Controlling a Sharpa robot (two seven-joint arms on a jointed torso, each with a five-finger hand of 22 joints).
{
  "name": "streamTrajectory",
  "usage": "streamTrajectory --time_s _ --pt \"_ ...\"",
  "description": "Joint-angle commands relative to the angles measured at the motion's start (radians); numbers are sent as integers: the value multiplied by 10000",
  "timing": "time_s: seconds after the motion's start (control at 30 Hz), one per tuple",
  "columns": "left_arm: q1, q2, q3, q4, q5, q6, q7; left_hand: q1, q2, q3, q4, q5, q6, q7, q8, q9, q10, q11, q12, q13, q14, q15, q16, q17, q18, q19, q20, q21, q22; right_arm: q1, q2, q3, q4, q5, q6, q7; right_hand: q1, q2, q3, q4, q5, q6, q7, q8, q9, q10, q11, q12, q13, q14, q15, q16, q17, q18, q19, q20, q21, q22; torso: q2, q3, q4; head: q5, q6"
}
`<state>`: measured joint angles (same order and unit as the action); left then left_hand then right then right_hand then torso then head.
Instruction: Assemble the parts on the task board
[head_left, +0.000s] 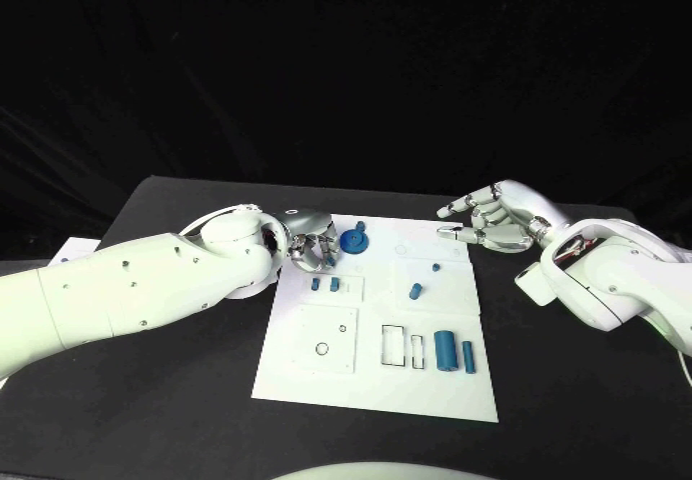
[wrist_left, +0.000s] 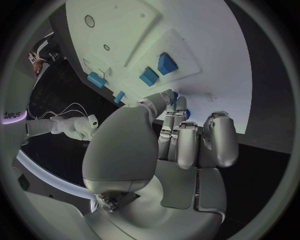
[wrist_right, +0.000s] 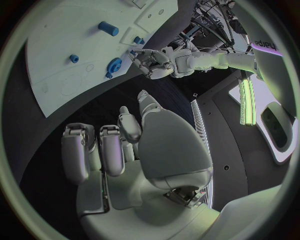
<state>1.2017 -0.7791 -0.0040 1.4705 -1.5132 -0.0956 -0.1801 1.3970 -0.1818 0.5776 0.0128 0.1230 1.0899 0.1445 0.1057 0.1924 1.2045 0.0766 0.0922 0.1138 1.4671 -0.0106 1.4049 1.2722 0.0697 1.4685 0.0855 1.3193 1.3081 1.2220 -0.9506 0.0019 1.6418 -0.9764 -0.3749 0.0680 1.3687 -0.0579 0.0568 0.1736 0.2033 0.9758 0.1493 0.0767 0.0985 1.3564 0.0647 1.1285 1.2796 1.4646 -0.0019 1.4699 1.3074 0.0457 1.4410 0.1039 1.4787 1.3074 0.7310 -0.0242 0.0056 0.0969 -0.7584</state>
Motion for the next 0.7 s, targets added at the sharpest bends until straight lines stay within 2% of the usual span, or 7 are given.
streamTrajectory --time_s 0.03,0.7 --pt "-2 32 0 7 -136 280 -94 -84 -8 -27 41 -44 69 5 -67 -12 84 11 -52 -3 463 42 -14 -14 -152 338 61 -36 1061 -8 13 1 0 -86 98 61 77 52 -37 -47 62 93 8 -40 15 34 -23 40 4 703 -70 -62 1057 -40 -40 0 -59 1040 -1 0 -3 8 -7" --pt "-1 55 -4 -26 -177 586 -300 -219 -63 -87 62 -87 0 19 -170 -57 12 35 -194 -29 448 54 -28 -70 -145 327 66 -78 1045 -8 -1 1 12 -85 100 56 77 52 -37 -47 62 93 8 -40 15 34 -23 40 4 703 -70 -62 1057 -40 -40 0 -59 1040 3 6 -12 20 -19"
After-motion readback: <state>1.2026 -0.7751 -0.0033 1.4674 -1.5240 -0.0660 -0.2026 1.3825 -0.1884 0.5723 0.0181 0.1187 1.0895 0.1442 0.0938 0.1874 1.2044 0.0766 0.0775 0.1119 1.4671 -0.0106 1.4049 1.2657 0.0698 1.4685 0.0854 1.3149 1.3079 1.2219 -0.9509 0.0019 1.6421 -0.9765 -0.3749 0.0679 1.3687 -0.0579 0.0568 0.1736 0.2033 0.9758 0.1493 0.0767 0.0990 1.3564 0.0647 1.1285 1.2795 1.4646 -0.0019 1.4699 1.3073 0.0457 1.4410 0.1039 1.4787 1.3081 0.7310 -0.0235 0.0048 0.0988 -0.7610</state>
